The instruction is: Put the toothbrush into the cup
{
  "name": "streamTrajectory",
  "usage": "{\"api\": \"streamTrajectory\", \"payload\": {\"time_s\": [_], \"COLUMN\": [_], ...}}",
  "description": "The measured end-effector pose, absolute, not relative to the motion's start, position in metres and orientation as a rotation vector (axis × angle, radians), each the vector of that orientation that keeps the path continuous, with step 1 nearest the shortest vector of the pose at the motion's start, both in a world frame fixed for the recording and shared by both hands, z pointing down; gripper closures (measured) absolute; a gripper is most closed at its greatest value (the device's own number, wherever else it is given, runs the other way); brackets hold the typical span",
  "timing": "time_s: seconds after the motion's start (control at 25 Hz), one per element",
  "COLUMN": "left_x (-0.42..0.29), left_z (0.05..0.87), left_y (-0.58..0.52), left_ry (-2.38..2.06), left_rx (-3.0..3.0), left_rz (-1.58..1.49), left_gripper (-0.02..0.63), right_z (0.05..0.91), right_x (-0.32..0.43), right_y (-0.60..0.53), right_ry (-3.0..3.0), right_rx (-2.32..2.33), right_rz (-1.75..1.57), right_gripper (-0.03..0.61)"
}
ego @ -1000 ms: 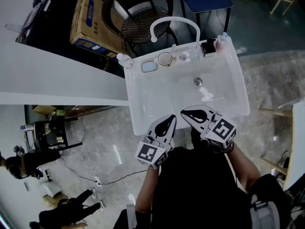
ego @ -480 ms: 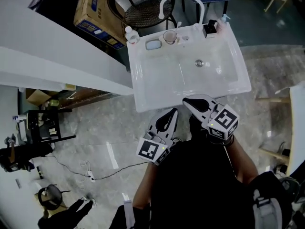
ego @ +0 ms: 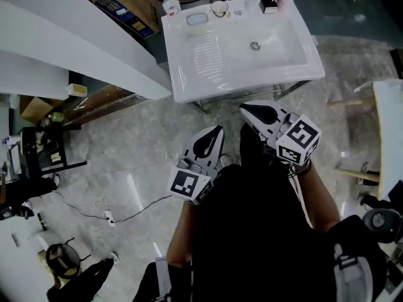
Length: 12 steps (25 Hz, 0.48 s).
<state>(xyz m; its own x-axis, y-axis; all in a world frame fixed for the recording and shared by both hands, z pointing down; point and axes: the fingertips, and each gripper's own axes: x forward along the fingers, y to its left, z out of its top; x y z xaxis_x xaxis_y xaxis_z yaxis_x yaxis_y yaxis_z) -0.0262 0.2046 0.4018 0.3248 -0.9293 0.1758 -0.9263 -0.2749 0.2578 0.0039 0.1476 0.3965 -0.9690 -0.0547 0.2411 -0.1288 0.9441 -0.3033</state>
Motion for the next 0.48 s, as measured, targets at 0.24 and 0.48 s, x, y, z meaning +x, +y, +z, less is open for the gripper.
{"api": "streamTrajectory", "payload": {"time_s": [0.24, 0.48], "left_x": [-0.021, -0.010], "left_z": [0.407, 0.404], "left_y": [0.241, 0.246], "left_ry": [-1.649, -1.660], "left_rx": [2.272, 2.260], "left_rz": [0.059, -0.017], "left_gripper": [0.606, 0.599], "right_z": [0.396, 0.395], "right_x": [0.014, 0.033], "right_y": [0.184, 0.180], "right_ry": [-2.865, -2.848], "right_rx": [0.162, 0.170], "right_rz": [0.486, 0.402], "right_gripper": [0.566, 0.566]}}
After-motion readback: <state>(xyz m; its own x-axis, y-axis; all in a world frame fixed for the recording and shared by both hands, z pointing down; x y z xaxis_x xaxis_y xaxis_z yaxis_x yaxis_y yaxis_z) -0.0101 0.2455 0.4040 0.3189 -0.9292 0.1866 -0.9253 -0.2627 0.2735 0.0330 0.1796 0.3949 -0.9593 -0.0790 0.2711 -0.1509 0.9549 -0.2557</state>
